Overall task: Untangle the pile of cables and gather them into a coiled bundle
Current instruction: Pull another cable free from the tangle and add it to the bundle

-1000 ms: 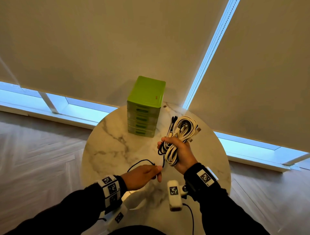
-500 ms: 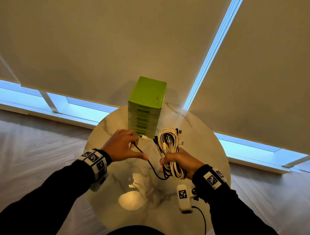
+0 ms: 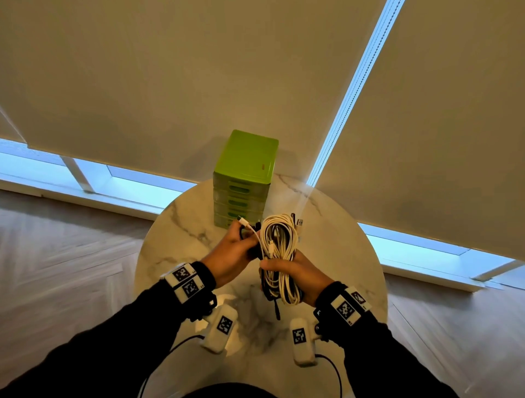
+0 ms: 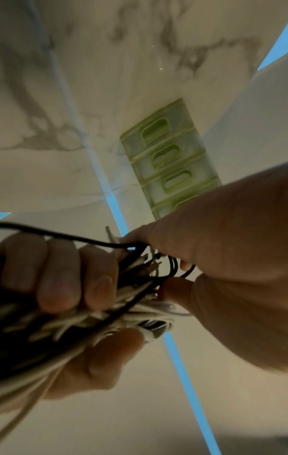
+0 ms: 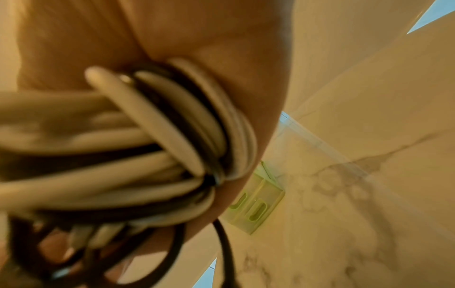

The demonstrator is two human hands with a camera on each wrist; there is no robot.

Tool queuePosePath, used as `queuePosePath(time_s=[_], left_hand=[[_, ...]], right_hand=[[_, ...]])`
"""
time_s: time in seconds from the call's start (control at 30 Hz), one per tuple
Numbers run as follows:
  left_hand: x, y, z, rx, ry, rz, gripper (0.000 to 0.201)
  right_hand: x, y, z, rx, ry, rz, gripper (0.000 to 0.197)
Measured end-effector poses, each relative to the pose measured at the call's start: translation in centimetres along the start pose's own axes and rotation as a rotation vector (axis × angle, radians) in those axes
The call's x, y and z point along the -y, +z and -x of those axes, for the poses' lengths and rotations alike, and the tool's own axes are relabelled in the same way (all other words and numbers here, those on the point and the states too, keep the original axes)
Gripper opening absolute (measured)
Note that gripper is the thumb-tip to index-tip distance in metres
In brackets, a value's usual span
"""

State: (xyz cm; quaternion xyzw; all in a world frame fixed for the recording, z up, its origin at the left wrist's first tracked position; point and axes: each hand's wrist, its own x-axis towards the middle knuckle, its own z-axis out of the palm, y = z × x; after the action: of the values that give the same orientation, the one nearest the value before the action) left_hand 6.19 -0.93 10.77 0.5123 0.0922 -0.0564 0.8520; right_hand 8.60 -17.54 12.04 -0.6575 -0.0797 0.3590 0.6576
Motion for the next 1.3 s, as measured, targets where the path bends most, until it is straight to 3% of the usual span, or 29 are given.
queuePosePath(time_s=[0.07, 0.23, 0.33, 0.53, 0.63, 0.77, 0.83, 0.9, 0.97, 1.03, 1.07, 1.17, 1.3], left_hand=[[-0.2, 0.5, 0.1, -0.048, -0.001, 0.050, 0.026], [0.4, 0.1, -0.4, -0.158, -0.050, 0.139, 0.055], [0.2, -0.1, -0.3, -0.193, -0.054, 0.219, 0.061], [-0.4, 0.1, 0.0, -0.245, -0.014, 0.467, 0.037], [-0.9, 0.1, 0.4, -0.186, -0.012, 0.527, 0.038], [-1.4, -0.2, 0.8, -0.119, 0.007, 0.583, 0.057], [-1.8, 0.0, 0.8, -0.064, 0.027, 0.531, 0.062], [-2.2, 0.6, 0.7, -0.028, 0.028, 0.347, 0.062], [-2.3, 1.2, 0.4, 0.007, 0.029, 0.127, 0.070], [-2.3, 1.4, 0.2, 0.010, 0.000, -0.033, 0.100], [-2.1, 1.5, 0.2, 0.026, 0.021, -0.146, 0.095], [-1.6, 2.1, 0.2, 0.000, 0.116, -0.394, 0.044], [-1.4, 1.9, 0.2, -0.051, 0.100, -0.451, 0.036]], right_hand=[[0.2, 0.1, -0.1, -0.031, -0.048, 0.116, 0.037], [0.1, 0.3, -1.2, -0.215, -0.089, 0.557, 0.053], [0.7, 0.4, -1.4, -0.265, -0.108, 0.749, 0.045], [0.7, 1.0, -1.9, -0.292, -0.187, 1.025, 0.044], [0.4, 0.8, -2.0, -0.201, -0.179, 0.826, 0.041], [-0.1, 0.6, -1.5, -0.188, -0.140, 0.238, 0.025], [0.0, 0.9, -1.3, -0.180, -0.112, -0.045, 0.021], [0.2, 1.1, -1.2, -0.158, -0.091, -0.160, 0.020], [0.3, 1.0, -1.3, -0.123, -0.063, -0.097, 0.020], [0.3, 0.9, -1.4, -0.072, -0.034, 0.092, 0.022], [0.2, 1.0, -1.5, -0.045, -0.028, 0.198, 0.027], [0.2, 1.5, -1.6, 0.011, -0.027, 0.335, 0.038], [0.2, 1.8, -1.6, 0.012, -0.024, 0.320, 0.042]])
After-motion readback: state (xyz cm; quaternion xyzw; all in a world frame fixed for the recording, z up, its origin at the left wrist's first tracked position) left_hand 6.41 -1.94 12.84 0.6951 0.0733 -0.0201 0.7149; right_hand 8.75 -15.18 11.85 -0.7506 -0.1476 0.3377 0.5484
